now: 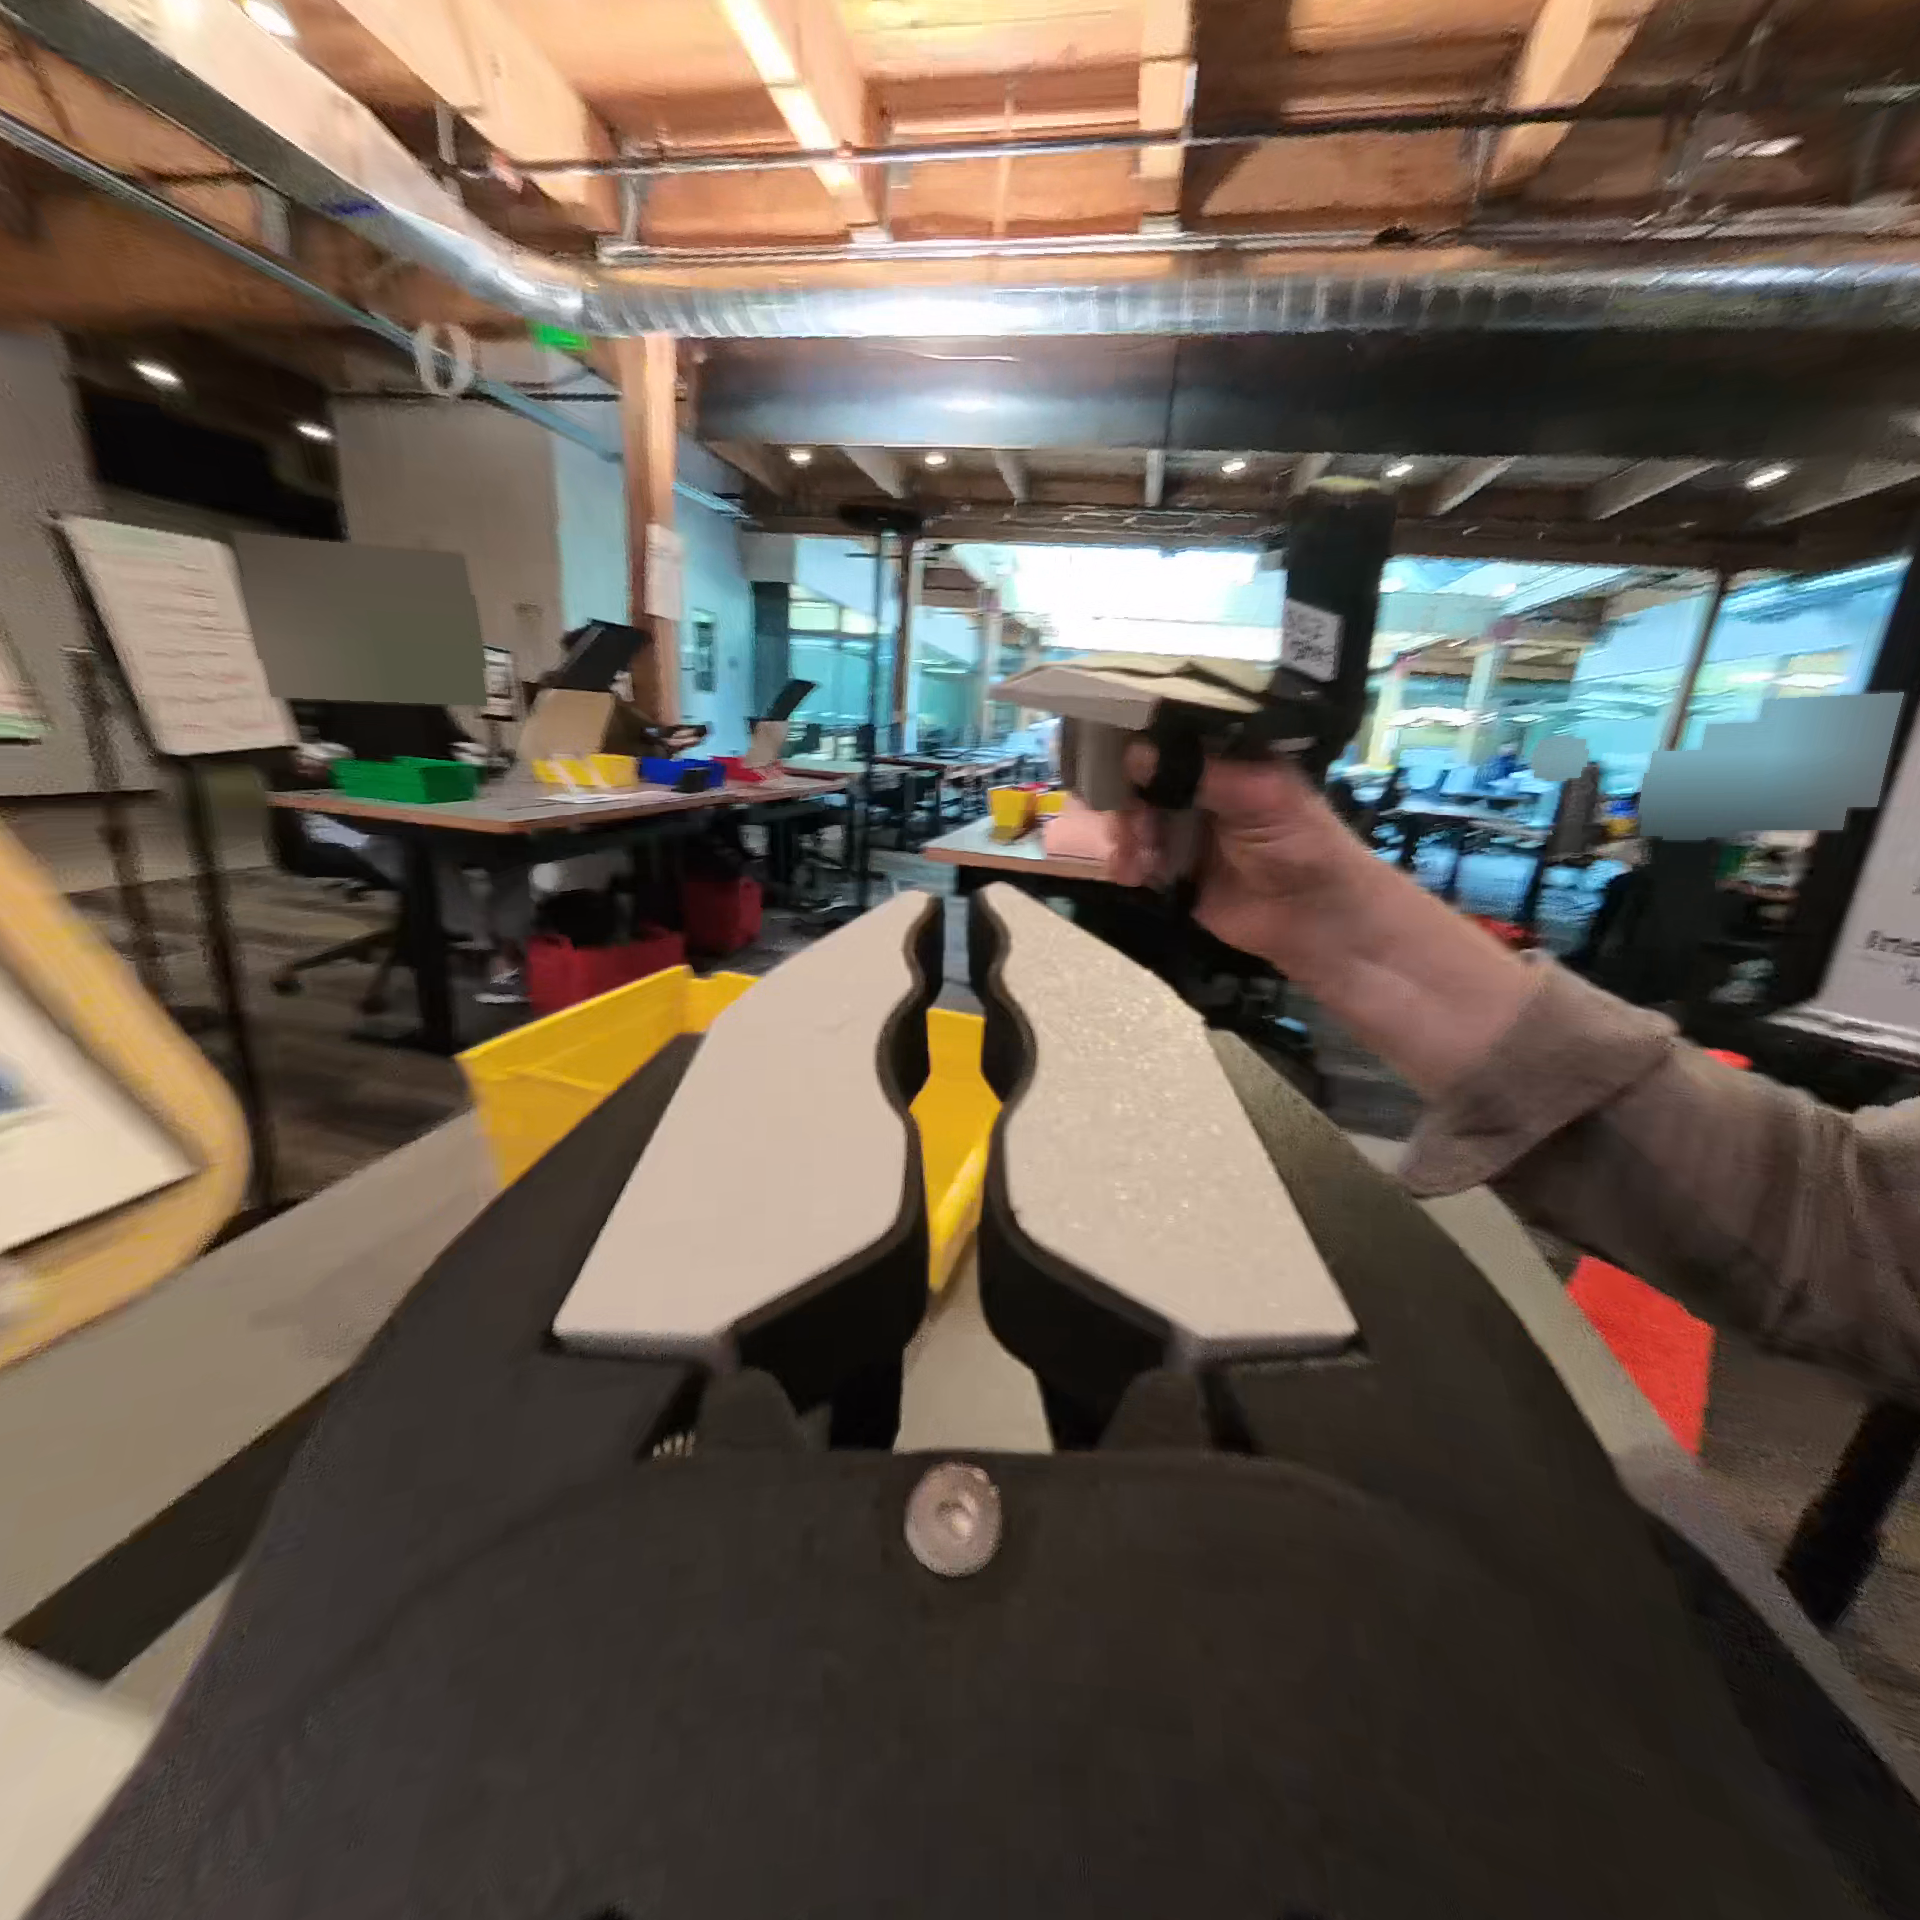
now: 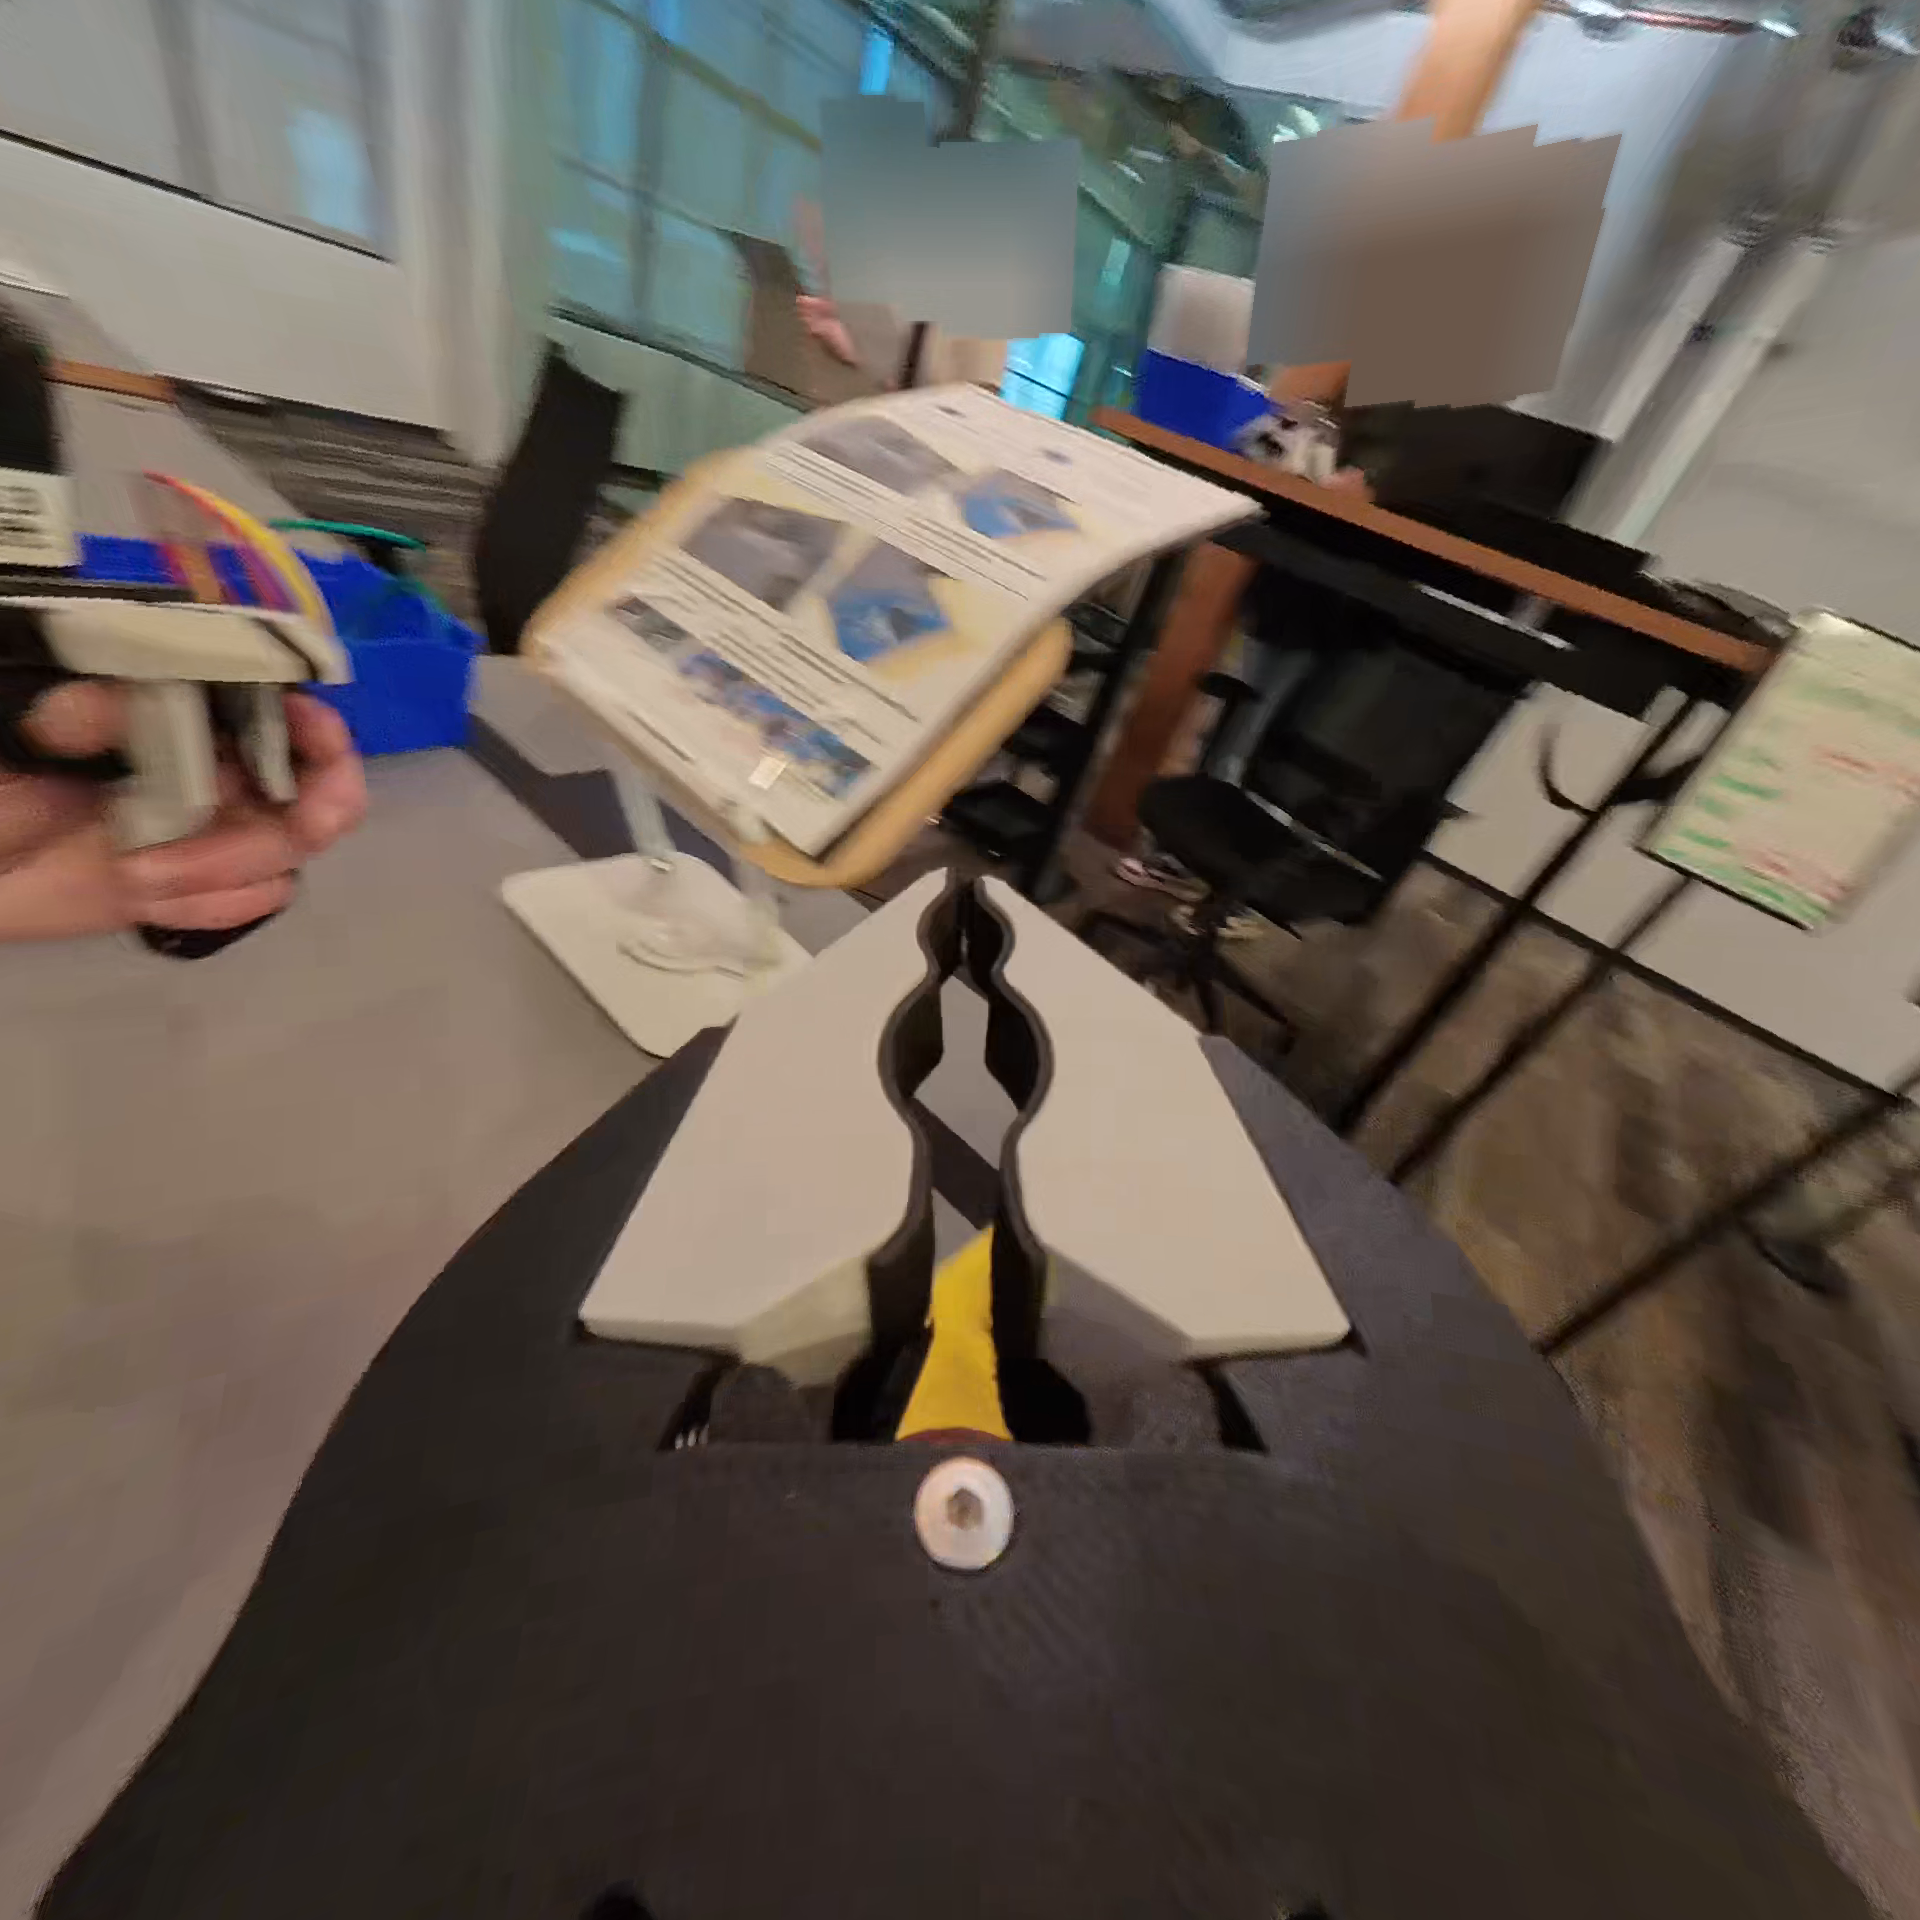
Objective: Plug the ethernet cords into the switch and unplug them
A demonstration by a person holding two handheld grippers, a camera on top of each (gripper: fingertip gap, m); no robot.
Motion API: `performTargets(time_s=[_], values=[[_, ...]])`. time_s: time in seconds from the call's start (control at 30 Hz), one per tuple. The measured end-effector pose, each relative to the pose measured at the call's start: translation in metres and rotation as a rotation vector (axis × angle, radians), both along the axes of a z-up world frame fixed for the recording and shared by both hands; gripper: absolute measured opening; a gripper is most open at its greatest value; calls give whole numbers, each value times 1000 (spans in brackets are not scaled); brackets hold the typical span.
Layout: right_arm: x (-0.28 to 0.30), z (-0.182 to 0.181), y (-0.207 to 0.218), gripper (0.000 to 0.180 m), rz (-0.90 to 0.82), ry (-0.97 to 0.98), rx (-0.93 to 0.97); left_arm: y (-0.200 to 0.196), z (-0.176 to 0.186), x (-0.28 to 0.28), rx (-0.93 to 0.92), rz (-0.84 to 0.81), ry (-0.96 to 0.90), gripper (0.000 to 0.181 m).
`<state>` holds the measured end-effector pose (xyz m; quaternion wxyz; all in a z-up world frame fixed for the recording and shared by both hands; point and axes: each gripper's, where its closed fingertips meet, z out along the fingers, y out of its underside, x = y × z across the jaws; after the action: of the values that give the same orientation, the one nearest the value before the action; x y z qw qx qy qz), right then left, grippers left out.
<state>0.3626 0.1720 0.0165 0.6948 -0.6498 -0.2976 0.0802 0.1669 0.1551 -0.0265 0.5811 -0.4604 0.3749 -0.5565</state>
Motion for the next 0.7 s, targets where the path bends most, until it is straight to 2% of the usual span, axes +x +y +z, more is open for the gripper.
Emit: performTargets(time_s=[0.17,0.23,0.33,0.47,0.5,0.53,0.67,0.7], values=[[-112,8,-20,1,193,-79,-21,-5,8,-75,52,114,67,9],[-154,11,-21,16,268,-75,-33,-4,11,-102,28,150,45,27],[-213,16,-15,30,369,-88,-43,5,7,-131,48,233,100,39],[-274,35,1,32,474,-57,27,33,0,-146,101,317,183,76],[-286,39,3,32,510,-38,46,43,-3,-146,109,347,207,91],[-294,42,7,31,530,-18,67,51,-5,-144,127,368,238,97],[-303,34,24,31,555,38,117,72,-5,-140,220,416,262,93],[-299,30,27,30,562,62,131,77,-4,-141,245,421,248,86]])
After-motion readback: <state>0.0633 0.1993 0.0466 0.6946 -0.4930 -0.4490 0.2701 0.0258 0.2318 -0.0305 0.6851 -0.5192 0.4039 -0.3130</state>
